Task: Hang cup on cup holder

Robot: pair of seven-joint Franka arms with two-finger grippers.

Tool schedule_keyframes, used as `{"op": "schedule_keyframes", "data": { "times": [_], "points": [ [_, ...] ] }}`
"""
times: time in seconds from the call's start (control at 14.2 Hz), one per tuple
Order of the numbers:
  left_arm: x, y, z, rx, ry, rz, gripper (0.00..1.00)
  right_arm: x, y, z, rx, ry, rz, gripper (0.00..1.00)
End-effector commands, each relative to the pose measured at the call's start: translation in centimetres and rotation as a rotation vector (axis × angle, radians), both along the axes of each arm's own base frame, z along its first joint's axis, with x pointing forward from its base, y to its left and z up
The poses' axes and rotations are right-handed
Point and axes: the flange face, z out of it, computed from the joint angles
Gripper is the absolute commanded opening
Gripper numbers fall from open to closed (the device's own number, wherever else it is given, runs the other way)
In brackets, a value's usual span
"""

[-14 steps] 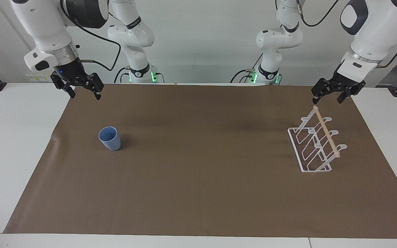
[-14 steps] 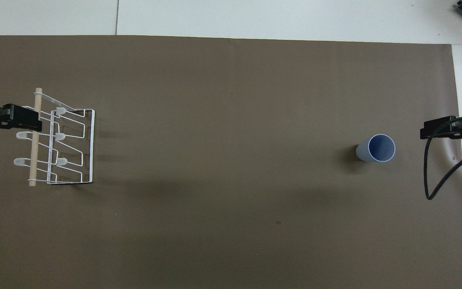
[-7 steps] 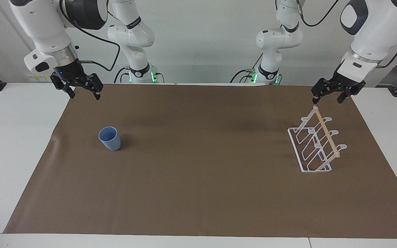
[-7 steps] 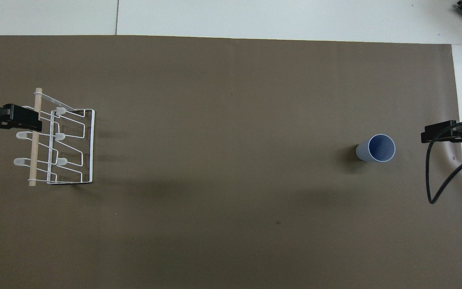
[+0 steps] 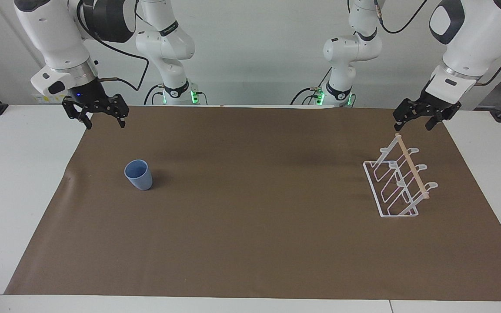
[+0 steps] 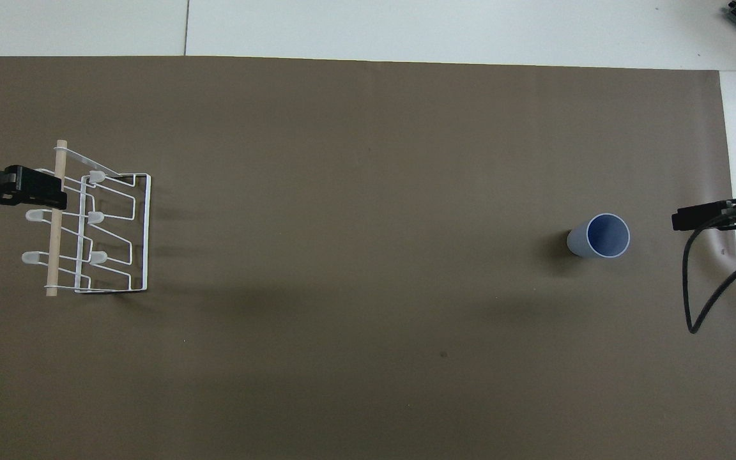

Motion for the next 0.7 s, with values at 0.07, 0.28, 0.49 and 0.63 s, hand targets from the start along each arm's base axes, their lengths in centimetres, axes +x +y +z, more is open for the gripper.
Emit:
{"op": "schedule_keyframes", "data": {
  "times": [0.07,0.28,0.49,0.63],
  "points": [
    [-0.3,0.1,-0.2,-0.009,0.003,0.005,1.0,-1.4,-0.4,-0.7,0.011,-0.008,-0.003,1.0],
    [-0.3,0.1,-0.2,-0.007,0.001,0.004,1.0,-1.7,-0.4,-2.1,0.016,-0.002,-0.074,1.0],
    [-0.3,0.1,-0.2,-0.007,0.001,0.004,1.0,-1.0,0.5,-4.7,0.02,-0.066,-0.166,1.0],
    [-0.3,0.1,-0.2,-0.009,0.001,0.005,1.0,-0.4,2.0,-6.1,0.021,-0.084,-0.139,1.0]
  ]
}}
